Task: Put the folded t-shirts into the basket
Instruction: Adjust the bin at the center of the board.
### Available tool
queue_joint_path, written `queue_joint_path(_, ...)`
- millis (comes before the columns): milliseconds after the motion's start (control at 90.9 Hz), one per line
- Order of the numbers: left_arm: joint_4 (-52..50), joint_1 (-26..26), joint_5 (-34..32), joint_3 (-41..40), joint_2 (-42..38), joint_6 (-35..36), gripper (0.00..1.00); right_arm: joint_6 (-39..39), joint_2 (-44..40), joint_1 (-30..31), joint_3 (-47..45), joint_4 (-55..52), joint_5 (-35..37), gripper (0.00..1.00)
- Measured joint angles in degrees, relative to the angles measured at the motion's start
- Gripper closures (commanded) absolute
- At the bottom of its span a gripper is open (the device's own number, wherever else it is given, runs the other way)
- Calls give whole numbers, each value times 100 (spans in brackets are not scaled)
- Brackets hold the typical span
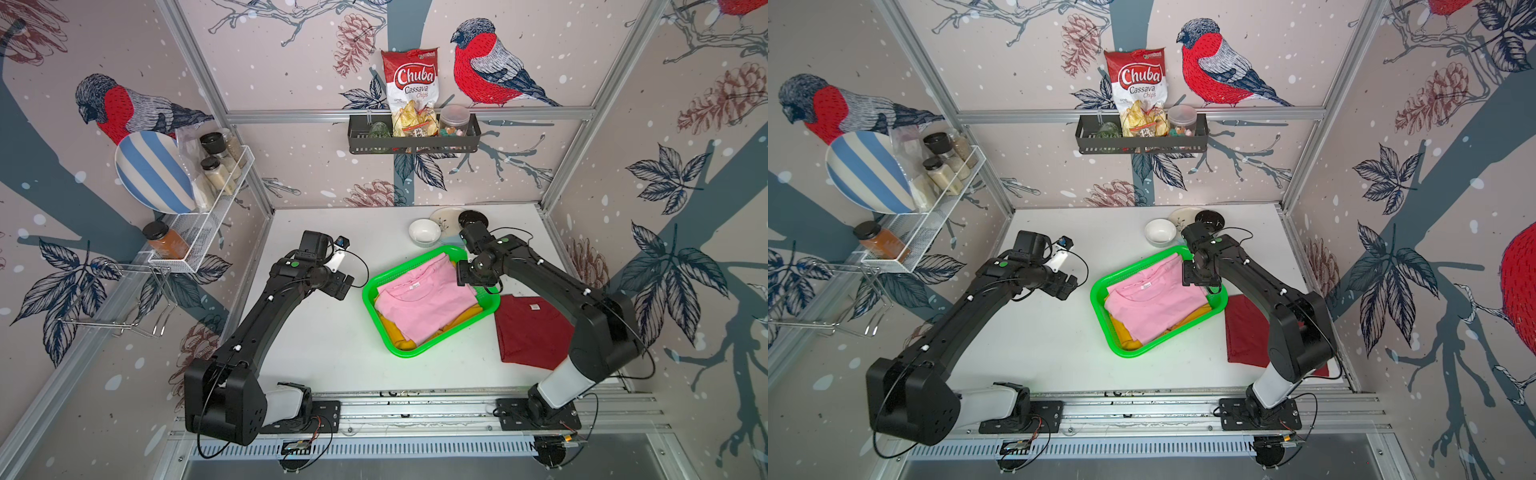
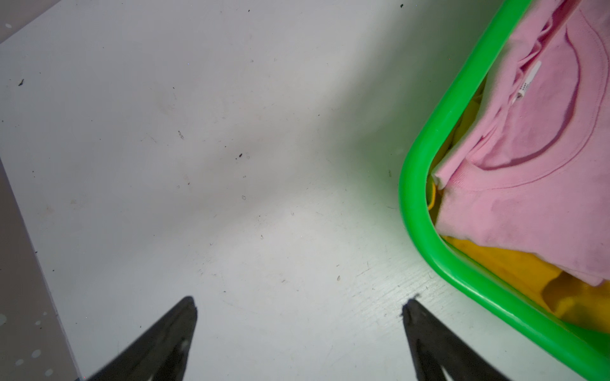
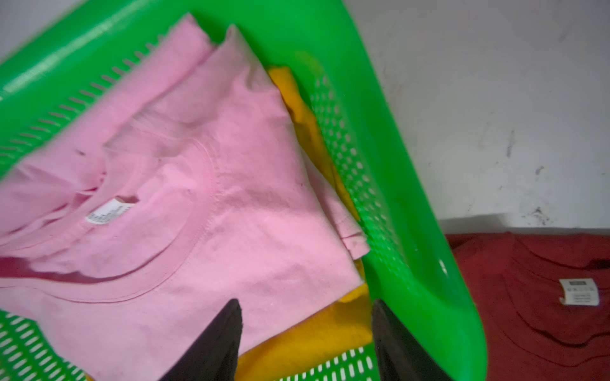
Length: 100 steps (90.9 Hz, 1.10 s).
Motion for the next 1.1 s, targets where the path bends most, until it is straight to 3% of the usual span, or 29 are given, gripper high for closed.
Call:
queue_joint_path(231, 221, -83, 417, -289, 90, -44, 5, -415, -11, -990, -155, 101, -293, 33)
queue_joint_path(429, 280, -232, 538, -463, 76, 13, 4, -723, 415, -1161, -310, 319, -914, 39)
queue_joint_path(517, 293, -232, 527, -463, 72, 35, 5, -772, 481, -1051, -352, 463, -990, 51)
queue_joint_path(627, 297, -232, 435, -461, 55, 129, 4, -673, 570, -850, -341, 608, -970, 55)
queue_joint_path(737, 304, -227, 179, -461, 9, 212, 4, -525, 697, -435, -195, 638, -669, 68)
queue_joint_path(1100, 304, 315, -313, -476, -251, 492, 4, 334, 1303, 688, 428, 647, -33, 77)
